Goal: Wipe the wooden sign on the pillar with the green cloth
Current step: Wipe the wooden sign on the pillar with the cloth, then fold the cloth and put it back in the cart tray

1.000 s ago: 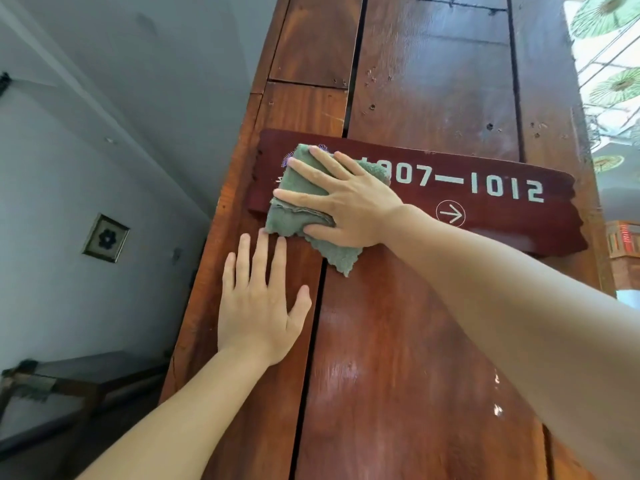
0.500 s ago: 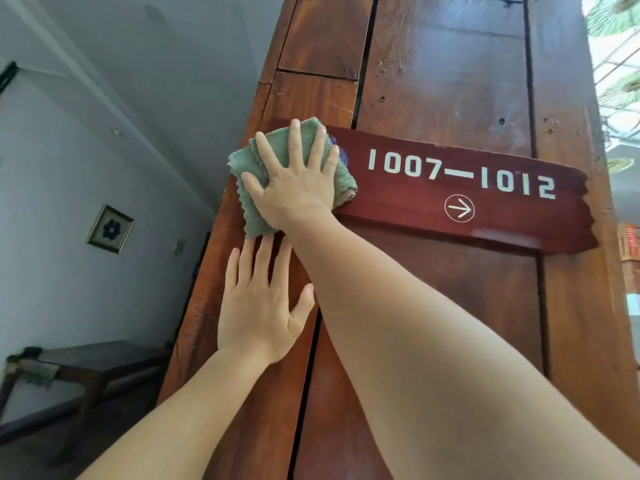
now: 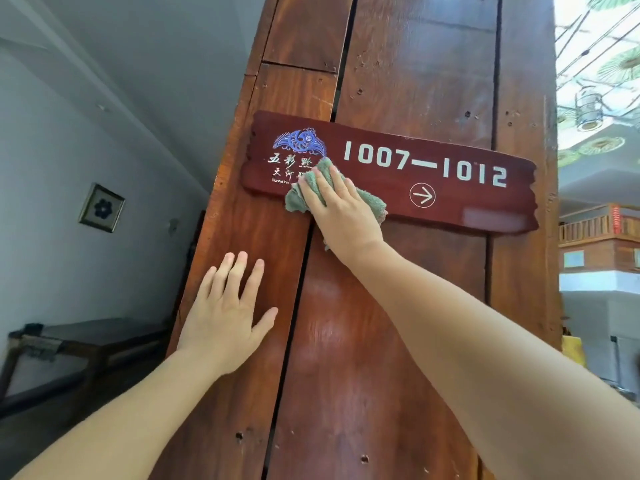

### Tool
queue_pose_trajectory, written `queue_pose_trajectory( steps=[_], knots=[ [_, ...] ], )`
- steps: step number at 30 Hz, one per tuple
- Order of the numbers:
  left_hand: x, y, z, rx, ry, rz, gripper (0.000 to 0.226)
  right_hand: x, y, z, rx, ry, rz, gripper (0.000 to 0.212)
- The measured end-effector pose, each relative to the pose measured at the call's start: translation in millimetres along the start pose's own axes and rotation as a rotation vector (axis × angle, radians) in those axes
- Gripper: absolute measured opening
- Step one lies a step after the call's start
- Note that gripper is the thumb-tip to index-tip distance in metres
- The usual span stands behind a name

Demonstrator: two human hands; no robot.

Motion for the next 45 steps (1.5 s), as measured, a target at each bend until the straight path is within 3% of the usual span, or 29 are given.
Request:
queue_pose_trajectory(
  steps=[5,7,10,12,15,19,22,24,26,28,29,31,32,35,36,39,41,45],
  knots=[
    [5.6,22.7,2.6,-0.045,0.078,-0.292,0.088,14.1,73.8,41.9,-0.21,-0.013,-0.108,0.082],
    [11.1,32.5,9.8,-0.024,0.18,-0.403,0.086,7.2,109.0,40.8,-0.243,0.016,-0.246,0.079],
    [18.5,42.1,24.6,0.024,0.351,-0.489,0.078,0.0,148.0,30.4,-0.282,-0.075,-0.424,0.088],
    [30.2,48.7,40.3,0.041,0.502,-0.508,0.067,6.7,160.7,20.2,-0.307,-0.213,-0.42,0.098],
    [56.5,64.2,71.1,0.141,0.867,-0.583,0.048,22.2,178.1,-5.1,-0.406,-0.416,-0.323,0.091],
    [85.6,102.4,113.2,0.466,1.585,-0.871,0.061,32.9,211.2,-51.9,-0.456,-0.67,-0.276,0.079],
    [99.5,128.7,121.5,0.66,1.804,-0.906,0.045,39.8,243.0,-92.4,-0.4,-1.016,-0.329,0.083],
    [99.0,149.7,119.3,0.757,1.788,-0.909,0.034,37.7,269.0,-111.7,-0.398,-1.206,-0.484,0.083],
    [98.7,174.3,121.4,0.767,1.791,-0.986,0.035,39.3,293.9,-115.4,-0.499,-1.524,-0.568,0.059],
    [99.0,201.6,126.9,0.738,1.782,-1.071,0.037,39.2,316.6,-102.1,-0.721,-1.83,-0.448,0.031],
    [99.1,216.6,129.5,0.748,1.78,-1.09,0.036,36.9,330.8,-94.9,-0.841,-1.891,-0.37,0.028],
    [100.1,245.8,133.2,0.795,1.789,-1.098,0.035,25.5,362.3,-92.9,-1.028,-1.982,-0.326,0.038],
    [100.9,259.7,135.0,0.811,1.796,-1.106,0.036,19.5,379.2,-101.6,-1.084,-2.044,-0.392,0.045],
    [102.4,299.9,132.2,0.862,1.77,-1.138,0.045,15.0,424.6,-152.2,-1.034,-2.217,-0.814,0.037],
    [101.8,315.0,127.9,0.904,1.734,-1.151,0.046,15.3,437.0,-166.7,-1.011,-2.252,-0.882,0.032],
    [103.2,367.6,107.4,1.075,1.589,-1.209,0.045,13.1,468.7,-203.8,-1.144,-2.293,-0.891,0.027],
    [106.7,403.9,88.0,1.172,1.501,-1.257,0.046,10.7,487.1,-228.3,-1.265,-2.263,-0.861,0.041],
    [112.5,459.7,40.8,1.349,1.425,-1.183,0.034,17.0,506.0,-284.3,-1.473,-2.346,-0.826,0.044]
  ],
)
Point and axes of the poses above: each hand's wrist, its own y-axis away from the middle knuckle, its own x-axis out of the back of the hand, z = x × y, the point moved 7 cm from there along -y, towards the middle knuckle, and after that the axes turned 11 degrees about -y, right-handed, at the moved point
